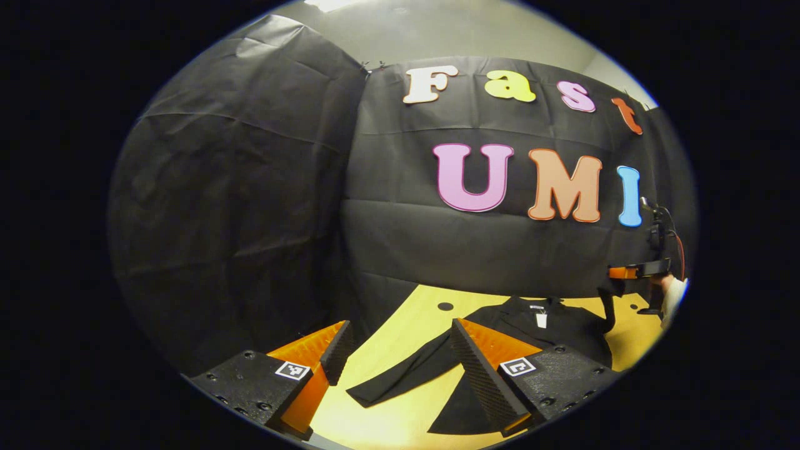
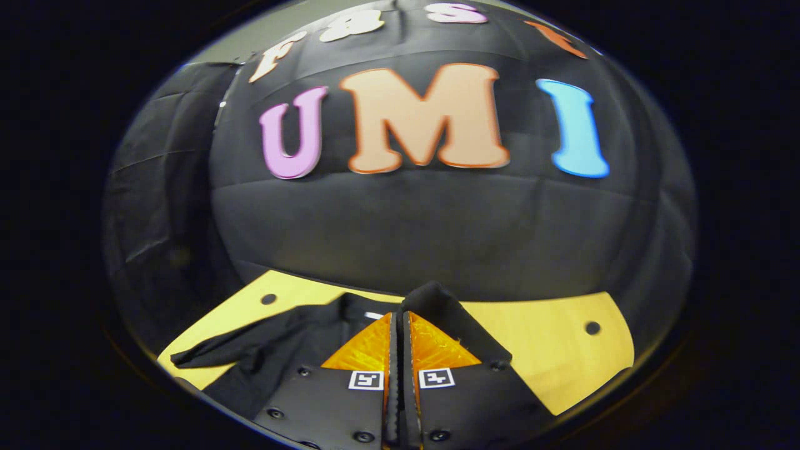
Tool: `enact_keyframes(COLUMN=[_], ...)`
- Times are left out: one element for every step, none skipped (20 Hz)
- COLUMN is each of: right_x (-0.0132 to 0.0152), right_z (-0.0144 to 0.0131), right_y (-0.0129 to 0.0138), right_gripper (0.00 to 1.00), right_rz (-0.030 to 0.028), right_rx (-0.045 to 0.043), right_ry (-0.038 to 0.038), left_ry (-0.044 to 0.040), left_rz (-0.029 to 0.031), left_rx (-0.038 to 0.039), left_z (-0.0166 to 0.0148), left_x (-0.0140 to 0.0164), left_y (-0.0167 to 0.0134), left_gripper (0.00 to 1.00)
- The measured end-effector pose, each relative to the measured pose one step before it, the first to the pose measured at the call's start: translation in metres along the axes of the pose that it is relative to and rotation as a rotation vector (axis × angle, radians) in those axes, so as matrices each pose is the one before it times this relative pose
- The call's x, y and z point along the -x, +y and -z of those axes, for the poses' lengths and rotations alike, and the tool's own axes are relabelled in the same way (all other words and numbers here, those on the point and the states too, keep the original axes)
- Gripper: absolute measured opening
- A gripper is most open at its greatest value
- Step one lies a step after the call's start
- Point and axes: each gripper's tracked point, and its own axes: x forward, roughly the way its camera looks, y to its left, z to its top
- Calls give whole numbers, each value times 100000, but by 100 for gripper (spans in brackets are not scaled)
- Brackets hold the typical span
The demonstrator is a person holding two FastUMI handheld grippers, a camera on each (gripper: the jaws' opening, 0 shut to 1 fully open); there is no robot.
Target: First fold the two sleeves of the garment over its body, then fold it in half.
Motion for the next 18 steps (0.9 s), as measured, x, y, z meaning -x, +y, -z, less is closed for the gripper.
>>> enact_keyframes(right_x=[-1453,-1356,-1473,-1655,-1686,-1552,-1071,-1185,-370,229,747,377,708,828,1022,1327,1698,1686], right_z=[-740,-387,-298,-93,344,-294,529,-540,-285,-438,-213,-351,49,-174,3,-313,-377,-488], right_y=[3097,3448,3550,3064,2693,1922,1944,1649,671,142,-739,-785,-996,-1111,-1097,-1404,-1577,-1581], right_gripper=[6,6,6,6,6,6,6,30,53,77,100,97,99,99,99,100,100,100], right_rz=[-4118,-4282,-3789,-3389,-2790,-1929,-2878,-800,148,1817,2598,2502,2228,2084,1809,1802,2282,2492], right_rx=[4201,4086,3873,3855,3740,3410,1892,1334,905,866,1022,763,183,-873,-1579,-2033,-2116,-1883], right_ry=[-294,246,456,503,855,1436,-451,-838,-507,-968,-1032,-527,-86,418,454,-769,-1189,-1607], left_ry=[626,782,886,1095,906,448,120,352,509,442,632,876,1068,1154,1331,1522,2012,2551], left_rz=[-2686,-2829,-2788,-2490,-2235,-1742,-1301,-809,-449,-351,-168,191,450,789,945,807,868,1495], left_rx=[-118,-341,-206,-72,29,23,198,413,435,345,187,-31,-195,-545,-932,-1229,-1402,-1238], left_z=[445,358,412,359,334,144,90,227,343,223,442,412,393,438,827,816,940,1211], left_x=[135,157,191,210,392,166,28,171,229,48,-37,-320,-432,-541,-405,-861,-987,-1203], left_y=[1273,1320,1387,1235,1171,885,554,690,521,300,120,-140,-328,-365,-336,-598,-697,-1005], left_gripper=[99,94,94,94,94,94,92,89,99,94,94,100,99,94,99,99,95,95])
